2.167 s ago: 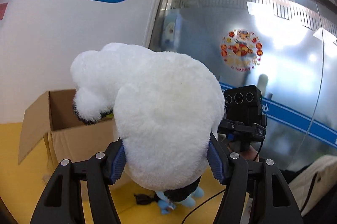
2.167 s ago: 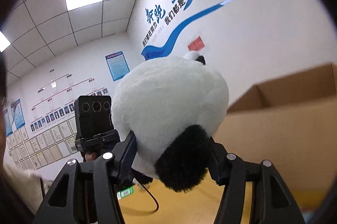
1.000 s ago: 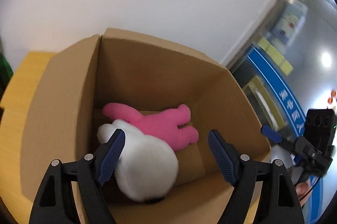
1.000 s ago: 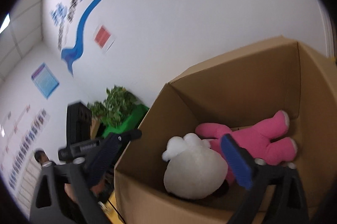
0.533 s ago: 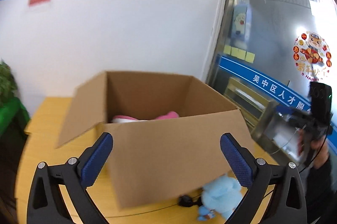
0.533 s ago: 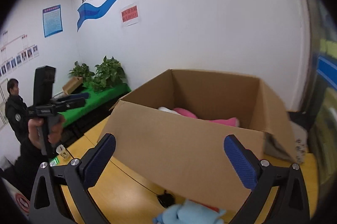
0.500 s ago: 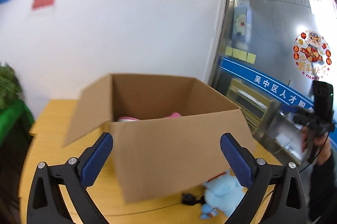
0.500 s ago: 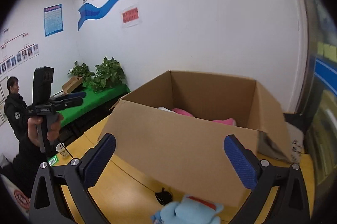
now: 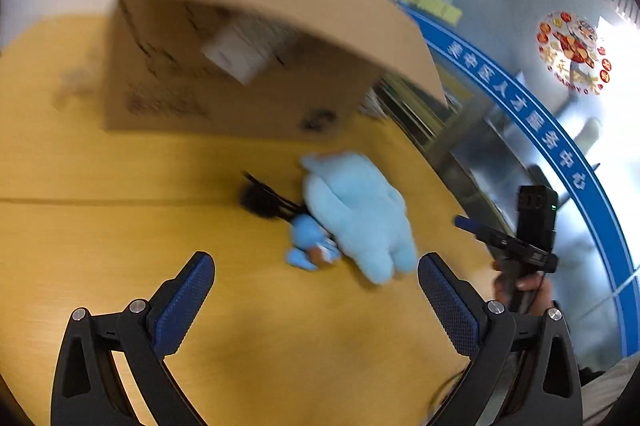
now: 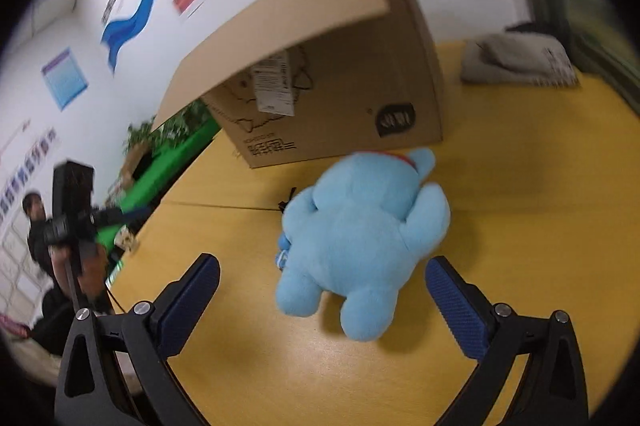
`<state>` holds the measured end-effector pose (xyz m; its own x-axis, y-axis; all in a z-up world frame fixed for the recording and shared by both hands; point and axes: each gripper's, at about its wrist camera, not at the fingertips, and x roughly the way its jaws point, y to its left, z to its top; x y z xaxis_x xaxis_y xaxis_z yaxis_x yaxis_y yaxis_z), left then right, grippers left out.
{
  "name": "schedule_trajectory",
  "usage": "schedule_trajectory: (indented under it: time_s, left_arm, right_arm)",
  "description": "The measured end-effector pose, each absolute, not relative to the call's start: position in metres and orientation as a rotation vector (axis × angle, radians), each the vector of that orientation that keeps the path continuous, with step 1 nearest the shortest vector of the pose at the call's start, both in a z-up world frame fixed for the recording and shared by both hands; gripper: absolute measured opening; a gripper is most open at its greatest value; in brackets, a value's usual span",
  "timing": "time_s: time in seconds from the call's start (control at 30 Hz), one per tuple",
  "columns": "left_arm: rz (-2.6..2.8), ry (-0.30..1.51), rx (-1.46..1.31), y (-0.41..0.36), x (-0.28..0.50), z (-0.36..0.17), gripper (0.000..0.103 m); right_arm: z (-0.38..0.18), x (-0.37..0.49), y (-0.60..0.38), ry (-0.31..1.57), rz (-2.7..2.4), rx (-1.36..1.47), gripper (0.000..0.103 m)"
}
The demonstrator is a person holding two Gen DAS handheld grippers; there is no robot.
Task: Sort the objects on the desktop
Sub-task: 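Move the left gripper to the light-blue plush and grasp it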
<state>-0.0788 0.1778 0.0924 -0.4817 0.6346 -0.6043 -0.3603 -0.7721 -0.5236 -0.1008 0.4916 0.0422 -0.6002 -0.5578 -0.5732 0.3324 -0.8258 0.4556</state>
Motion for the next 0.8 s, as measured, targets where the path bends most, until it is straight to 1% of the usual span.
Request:
schedule_trajectory:
  time_s: [0.07, 0.17, 0.37, 0.5, 0.63, 0.8]
  left_arm:
    - [2.173, -0.414, -1.173, 0.209, -0.105, 0.069, 0.103]
    - [2.114, -0.387, -1.167, 0.247, -0.134, 0.056, 0.103]
    - [2.110, -0.457, -1.211, 0.265, -0.170, 0.038, 0.103]
    - [2.114, -0.459, -1.245, 0.272, -0.187, 0.028, 0.103]
    - [2.073, -0.498, -1.273, 0.274, -0.204, 0.022, 0.103]
    - [2.026, -0.459, -1.320, 0.289, -0.222, 0.011, 0.103]
  right_arm:
    - [0.036, -0.106, 0.493, -0.440, -2.397, 1.038, 0.103]
    - [0.036, -0.114, 0.499, -0.442, -2.405, 1.058, 0.103]
    - [0.032, -0.131, 0.513, -0.528, -2.360, 1.067, 0.103]
    - [0.014, -0.150, 0.514, -0.546, -2.334, 1.163, 0.103]
    - [-0.012, -0.177, 0.520, -0.663, -2.275, 1.260, 0.103]
    - [-0.041, -0.209, 0.527, -0.847, -2.146, 1.306, 0.103]
